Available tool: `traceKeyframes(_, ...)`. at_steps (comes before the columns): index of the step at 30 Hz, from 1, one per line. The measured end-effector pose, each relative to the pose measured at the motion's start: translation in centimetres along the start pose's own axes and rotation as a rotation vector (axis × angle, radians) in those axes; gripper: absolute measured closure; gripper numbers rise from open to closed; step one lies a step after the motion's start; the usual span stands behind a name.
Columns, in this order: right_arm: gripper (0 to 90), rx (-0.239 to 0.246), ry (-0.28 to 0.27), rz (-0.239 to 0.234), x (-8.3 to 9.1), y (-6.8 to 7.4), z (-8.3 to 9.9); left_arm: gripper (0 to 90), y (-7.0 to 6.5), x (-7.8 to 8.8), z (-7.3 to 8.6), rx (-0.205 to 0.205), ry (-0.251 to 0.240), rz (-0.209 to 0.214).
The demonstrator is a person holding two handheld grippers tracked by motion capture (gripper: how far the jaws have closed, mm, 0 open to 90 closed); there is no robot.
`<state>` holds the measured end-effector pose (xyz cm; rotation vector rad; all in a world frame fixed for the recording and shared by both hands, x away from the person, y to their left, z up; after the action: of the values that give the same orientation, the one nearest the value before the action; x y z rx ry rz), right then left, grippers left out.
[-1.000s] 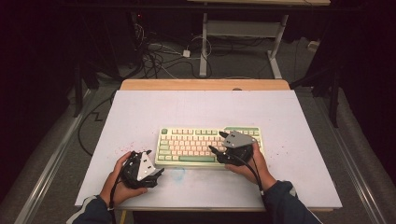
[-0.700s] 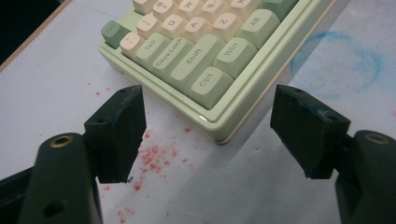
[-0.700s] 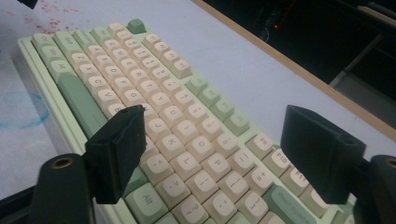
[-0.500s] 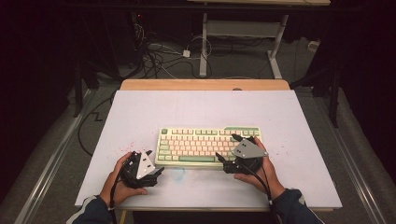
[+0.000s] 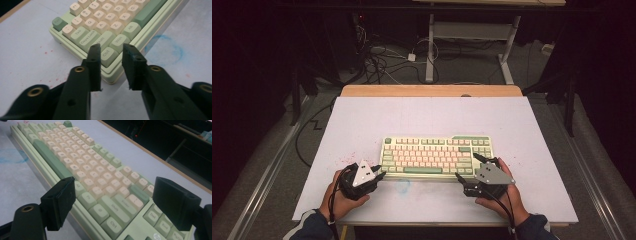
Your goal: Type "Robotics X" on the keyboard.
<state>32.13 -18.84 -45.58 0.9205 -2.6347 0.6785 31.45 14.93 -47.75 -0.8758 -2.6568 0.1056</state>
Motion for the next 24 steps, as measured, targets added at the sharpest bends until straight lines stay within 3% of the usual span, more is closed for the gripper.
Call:
traceKeyframes(5,19.4,-0.004,0.017,0.003,0.8,0.1,0.7,86.6,-0.4,-0.1,-0.6,0.024,0.022,0.033)
traceKeyframes(13,19.4,-0.004,0.055,0.003,1.4,0.3,2.1,86.9,-1.6,-2.1,-1.6,0.0,0.055,0.05)
traceKeyframes(24,19.7,0.003,0.068,-0.016,1.0,0.6,2.2,86.6,-3.4,-5.6,-2.8,-0.017,0.081,0.082)
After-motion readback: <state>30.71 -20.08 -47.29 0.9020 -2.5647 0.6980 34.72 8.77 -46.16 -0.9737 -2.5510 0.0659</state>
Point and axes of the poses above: each handheld gripper's, and its own axes: x roughly backward along the jaws, z roughly out of its underside, y roughly to its left, the point moved 1 cm from there along -x, roughly forward along the jaws
